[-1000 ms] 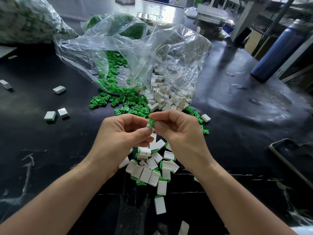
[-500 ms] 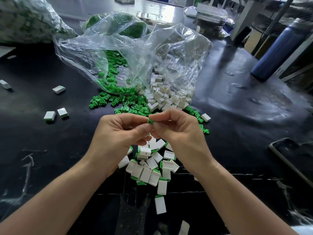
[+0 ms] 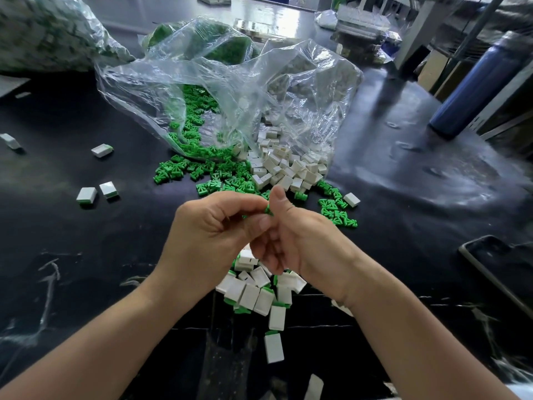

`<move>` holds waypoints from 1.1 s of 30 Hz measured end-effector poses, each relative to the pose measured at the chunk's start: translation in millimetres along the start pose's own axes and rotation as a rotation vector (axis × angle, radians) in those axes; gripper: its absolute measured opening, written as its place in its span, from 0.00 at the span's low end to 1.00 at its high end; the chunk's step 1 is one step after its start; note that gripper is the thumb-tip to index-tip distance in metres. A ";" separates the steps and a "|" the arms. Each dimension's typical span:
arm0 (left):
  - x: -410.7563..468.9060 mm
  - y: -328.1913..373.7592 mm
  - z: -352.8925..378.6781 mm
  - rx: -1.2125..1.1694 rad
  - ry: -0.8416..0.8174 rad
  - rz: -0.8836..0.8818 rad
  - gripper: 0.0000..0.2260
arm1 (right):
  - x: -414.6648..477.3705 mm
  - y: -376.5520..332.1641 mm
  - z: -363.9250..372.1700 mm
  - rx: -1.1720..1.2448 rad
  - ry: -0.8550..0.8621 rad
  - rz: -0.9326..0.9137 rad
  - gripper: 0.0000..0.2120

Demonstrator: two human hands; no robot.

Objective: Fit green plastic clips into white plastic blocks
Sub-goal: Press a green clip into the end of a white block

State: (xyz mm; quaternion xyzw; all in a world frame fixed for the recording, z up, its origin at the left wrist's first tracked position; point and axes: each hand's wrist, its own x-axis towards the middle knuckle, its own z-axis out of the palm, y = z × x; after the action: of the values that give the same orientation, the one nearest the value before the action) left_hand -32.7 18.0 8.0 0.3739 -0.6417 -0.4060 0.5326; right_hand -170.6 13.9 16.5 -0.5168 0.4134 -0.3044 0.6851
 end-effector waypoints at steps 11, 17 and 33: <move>1.6 -1.6 -4.3 -0.060 -0.035 -0.045 0.13 | -4.1 -5.5 0.7 0.138 -0.018 0.086 0.25; 2.5 -3.1 -8.3 -0.060 -0.077 -0.062 0.09 | -3.1 -4.0 5.0 0.093 0.006 0.097 0.27; 2.0 1.8 -7.2 -0.076 -0.060 -0.057 0.09 | -5.5 -4.4 10.5 0.070 0.026 0.105 0.24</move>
State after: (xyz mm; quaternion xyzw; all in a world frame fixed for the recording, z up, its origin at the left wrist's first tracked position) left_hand -25.9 16.0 11.1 0.3593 -0.6306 -0.4559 0.5152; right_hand -163.8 22.1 23.4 -0.4664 0.4377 -0.2890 0.7123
